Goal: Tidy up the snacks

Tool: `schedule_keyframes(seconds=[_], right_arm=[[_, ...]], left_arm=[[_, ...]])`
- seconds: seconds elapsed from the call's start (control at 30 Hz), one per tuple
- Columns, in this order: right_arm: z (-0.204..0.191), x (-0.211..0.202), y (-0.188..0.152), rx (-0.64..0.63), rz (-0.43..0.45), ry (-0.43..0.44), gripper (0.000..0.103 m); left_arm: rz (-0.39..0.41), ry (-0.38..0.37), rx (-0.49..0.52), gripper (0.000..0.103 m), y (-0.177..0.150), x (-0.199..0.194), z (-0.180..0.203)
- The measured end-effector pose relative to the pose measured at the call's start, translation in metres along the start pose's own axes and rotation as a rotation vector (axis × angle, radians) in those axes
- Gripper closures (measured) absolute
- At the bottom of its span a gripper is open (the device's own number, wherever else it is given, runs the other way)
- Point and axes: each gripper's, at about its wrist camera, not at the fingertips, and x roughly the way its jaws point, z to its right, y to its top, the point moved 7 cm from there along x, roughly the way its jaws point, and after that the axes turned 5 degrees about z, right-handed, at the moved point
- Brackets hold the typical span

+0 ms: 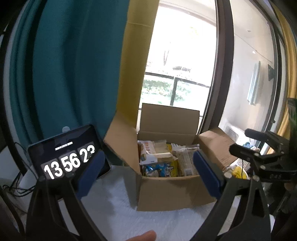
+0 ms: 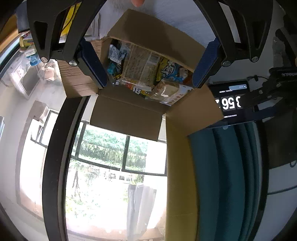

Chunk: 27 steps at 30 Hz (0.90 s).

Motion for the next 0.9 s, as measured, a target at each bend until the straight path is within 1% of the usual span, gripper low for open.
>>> schedule_keyframes(seconds=[0.33,0.57,0.63,0.73,0.9], right_arm=[[-0.014,-0.051,0.005,-0.001,0.049,-0.008,0.008],[-0.016,-0.089,-0.003,0.053,0.066,-0.025,0.008],[-0.017,-0.1,-0.005,0.06,0.076,-0.036,0.008],[-0.019,-0.113,-0.007,0.069,0.086,-0.04,0.008],[-0.023,-0.137,-0.012,0.086,0.104,-0.044,0.008]], left_arm=[[0.046,0.006,0.047,0.006,0.007,-0.046,0.012],[0.066,0.005,0.094,0.006,0.006,-0.077,0.028],[0.078,-0.001,0.109,0.006,0.006,-0.086,0.034],[0.094,-0.028,0.107,0.006,0.007,-0.1,0.043],[0.139,-0.032,0.13,0.006,0.006,-0.124,0.057]])
